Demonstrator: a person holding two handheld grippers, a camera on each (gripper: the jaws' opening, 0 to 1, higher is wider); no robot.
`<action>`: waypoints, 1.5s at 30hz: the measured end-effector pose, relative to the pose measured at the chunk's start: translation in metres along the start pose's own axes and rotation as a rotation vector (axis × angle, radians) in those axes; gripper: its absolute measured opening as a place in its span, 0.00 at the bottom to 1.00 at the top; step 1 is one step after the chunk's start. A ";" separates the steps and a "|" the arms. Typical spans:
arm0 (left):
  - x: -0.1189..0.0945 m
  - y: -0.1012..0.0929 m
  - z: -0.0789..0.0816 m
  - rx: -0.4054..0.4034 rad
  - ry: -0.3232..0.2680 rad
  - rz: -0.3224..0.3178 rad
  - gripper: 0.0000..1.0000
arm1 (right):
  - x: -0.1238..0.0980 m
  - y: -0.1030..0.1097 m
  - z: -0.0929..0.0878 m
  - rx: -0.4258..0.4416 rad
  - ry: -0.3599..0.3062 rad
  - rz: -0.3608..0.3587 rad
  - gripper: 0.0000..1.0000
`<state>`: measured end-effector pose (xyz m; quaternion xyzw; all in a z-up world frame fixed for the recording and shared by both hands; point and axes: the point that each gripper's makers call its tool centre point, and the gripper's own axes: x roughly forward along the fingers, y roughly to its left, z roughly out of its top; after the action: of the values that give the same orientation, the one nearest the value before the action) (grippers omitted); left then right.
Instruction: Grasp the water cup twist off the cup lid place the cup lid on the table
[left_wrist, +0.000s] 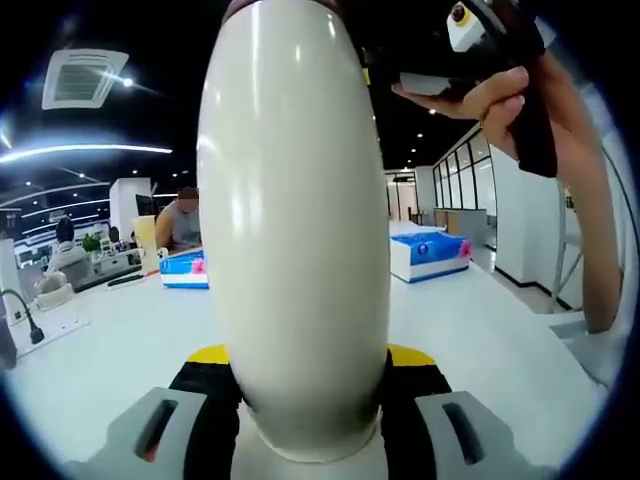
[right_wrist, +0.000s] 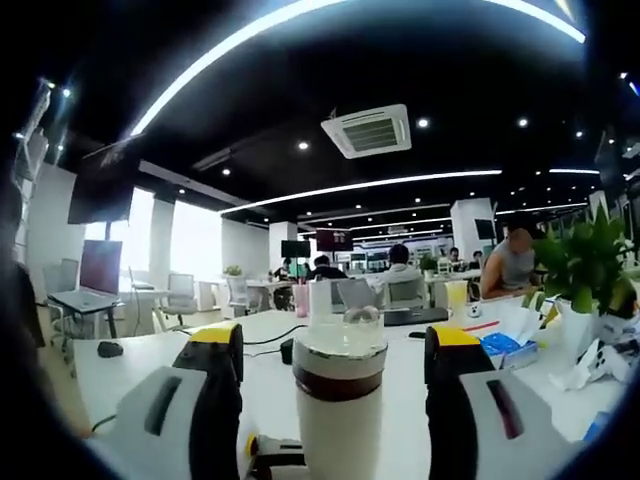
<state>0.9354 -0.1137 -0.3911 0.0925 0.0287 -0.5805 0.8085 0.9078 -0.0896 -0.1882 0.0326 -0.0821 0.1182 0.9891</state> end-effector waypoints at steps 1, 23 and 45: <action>0.000 0.000 0.000 0.000 0.000 -0.001 0.56 | 0.002 -0.001 0.000 0.006 0.003 -0.003 0.72; 0.000 -0.001 -0.001 0.015 0.009 0.000 0.56 | 0.011 0.004 -0.014 0.037 0.054 0.006 0.63; 0.001 -0.002 -0.003 0.029 0.018 0.000 0.56 | 0.008 -0.003 -0.018 0.009 0.066 -0.003 0.45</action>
<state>0.9336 -0.1145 -0.3943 0.1095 0.0275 -0.5800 0.8067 0.9193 -0.0892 -0.2046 0.0331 -0.0488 0.1183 0.9912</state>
